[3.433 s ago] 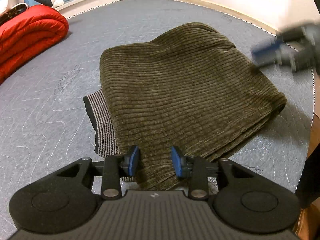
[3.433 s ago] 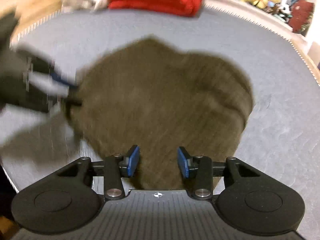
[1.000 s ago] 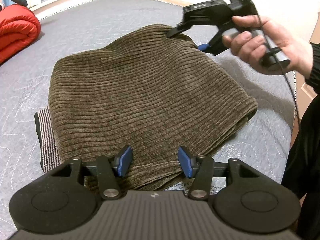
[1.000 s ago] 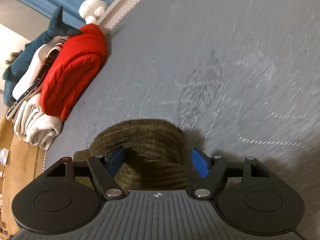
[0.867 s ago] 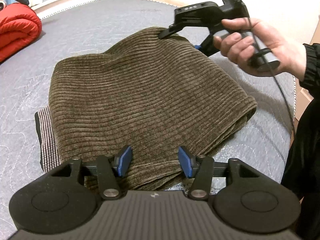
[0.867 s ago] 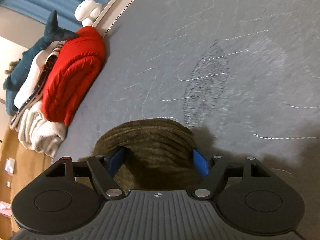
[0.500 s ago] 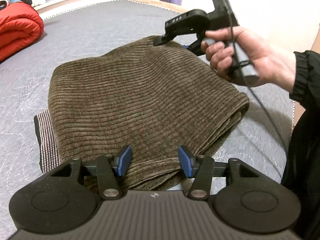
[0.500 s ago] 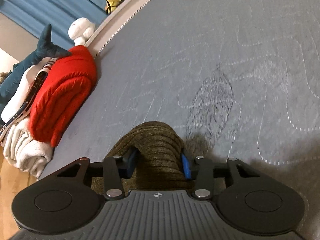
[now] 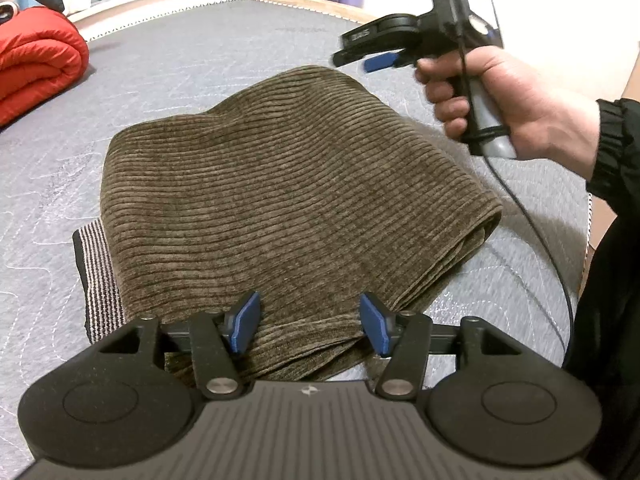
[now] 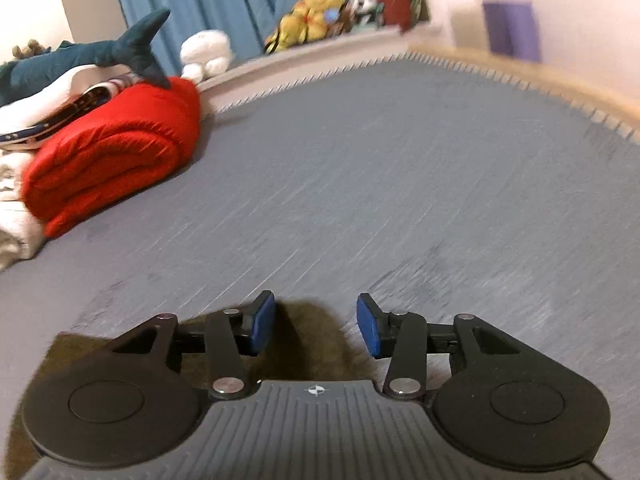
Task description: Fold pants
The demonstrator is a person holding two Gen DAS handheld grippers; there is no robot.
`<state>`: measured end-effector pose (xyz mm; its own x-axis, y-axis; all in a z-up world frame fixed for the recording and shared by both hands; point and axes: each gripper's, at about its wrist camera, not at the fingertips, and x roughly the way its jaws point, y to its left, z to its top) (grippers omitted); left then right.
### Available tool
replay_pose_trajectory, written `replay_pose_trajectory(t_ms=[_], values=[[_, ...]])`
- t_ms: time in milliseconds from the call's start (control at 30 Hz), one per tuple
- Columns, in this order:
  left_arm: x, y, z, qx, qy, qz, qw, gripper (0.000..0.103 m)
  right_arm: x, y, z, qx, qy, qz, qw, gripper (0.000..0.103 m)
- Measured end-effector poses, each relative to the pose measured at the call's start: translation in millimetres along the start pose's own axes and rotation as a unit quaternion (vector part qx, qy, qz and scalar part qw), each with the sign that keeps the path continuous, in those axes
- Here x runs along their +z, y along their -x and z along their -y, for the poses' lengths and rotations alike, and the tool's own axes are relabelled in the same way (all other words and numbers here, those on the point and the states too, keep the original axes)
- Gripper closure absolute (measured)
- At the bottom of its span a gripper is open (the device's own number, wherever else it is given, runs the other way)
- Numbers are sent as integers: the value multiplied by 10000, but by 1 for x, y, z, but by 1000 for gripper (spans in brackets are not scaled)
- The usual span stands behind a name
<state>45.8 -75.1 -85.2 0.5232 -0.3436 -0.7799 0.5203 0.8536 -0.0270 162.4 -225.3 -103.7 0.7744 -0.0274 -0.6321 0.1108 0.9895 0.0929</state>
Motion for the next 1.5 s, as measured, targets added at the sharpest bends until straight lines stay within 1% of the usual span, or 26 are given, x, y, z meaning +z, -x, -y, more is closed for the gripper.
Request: replay_pose_trajectory(t_ms=[67,133,200,300,367,433,467,533,600,667,733,767,800,867,933,1000,1033,1067,1167,1200,1233,1267,1333,1400,1433,1500], values=[[2,1,-1,4,3,-9,10000,40,1,8,11,-142,-108,39,9998,56],[3,2,-2,13,19,2,10000,37,3,17,19,88,-346,-16,9994,55],[5,7,-6,79,115,114,9998,36,3,32,16,487,-239,30,9985,55],[9,20,-18,90,463,497,9976,36,-5,58,-6,1422,732,295,9867,57],[11,29,-30,149,697,770,9945,40,-15,55,-15,1707,1237,-101,9775,58],[12,31,-44,309,949,881,9911,54,-29,27,-11,1081,1457,-855,9797,54],[10,28,-54,447,1114,787,9896,56,-35,17,0,888,1331,-1019,9818,49],[6,16,-68,715,1341,375,9877,60,-29,15,17,990,806,-1141,9852,45],[1,8,-76,860,1359,92,9869,60,-24,27,13,770,1031,-942,9872,46],[3,14,-78,802,1464,185,9858,62,-25,46,0,495,1631,-576,9837,46],[7,27,-79,846,1474,407,9846,64,-30,65,-10,808,1862,-489,9780,46],[7,31,-79,810,1476,521,9844,64,-30,74,-11,1124,1870,-514,9745,46],[6,32,-82,776,1528,533,9838,64,-32,82,-15,1465,1861,-557,9700,47],[-1,17,-84,908,1594,163,9829,64,-39,98,-22,2103,1911,-704,9562,47],[-7,9,-81,900,1480,14,9849,63,-55,103,-29,2574,2215,-1139,9337,46],[-4,16,-84,778,1570,59,9845,61,-81,96,-37,2562,2950,-1793,9029,46],[-2,20,-85,733,1647,122,9835,61,-93,95,-37,2468,3332,-1847,8910,46],[-1,25,-86,764,1694,231,9823,59,-99,96,-36,2453,3531,-1779,8851,46],[0,30,-95,987,1900,475,9757,36,-84,100,-27,2524,3161,-1936,8938,46],[-1,29,-100,1087,2053,504,9713,22,-81,103,-22,2538,3051,-1941,8971,46],[-3,27,-103,1165,2176,504,9678,15,-76,107,-18,2524,2973,-1886,9013,45],[-4,23,-107,1193,2304,468,9646,14,-73,110,-15,2484,2889,-1829,9063,42],[-10,12,-115,979,2583,302,9606,13,-76,115,2,2279,2608,-1646,9235,19],[-16,-1,-119,594,2843,125,9568,13,-68,111,12,1902,2235,-1414,9454,4],[-18,-3,-119,440,2939,86,9548,13,-66,106,18,1703,1971,-1375,9557,4],[-21,-10,-116,151,3080,11,9513,13,-65,93,26,1513,1547,-1599,9631,4]])
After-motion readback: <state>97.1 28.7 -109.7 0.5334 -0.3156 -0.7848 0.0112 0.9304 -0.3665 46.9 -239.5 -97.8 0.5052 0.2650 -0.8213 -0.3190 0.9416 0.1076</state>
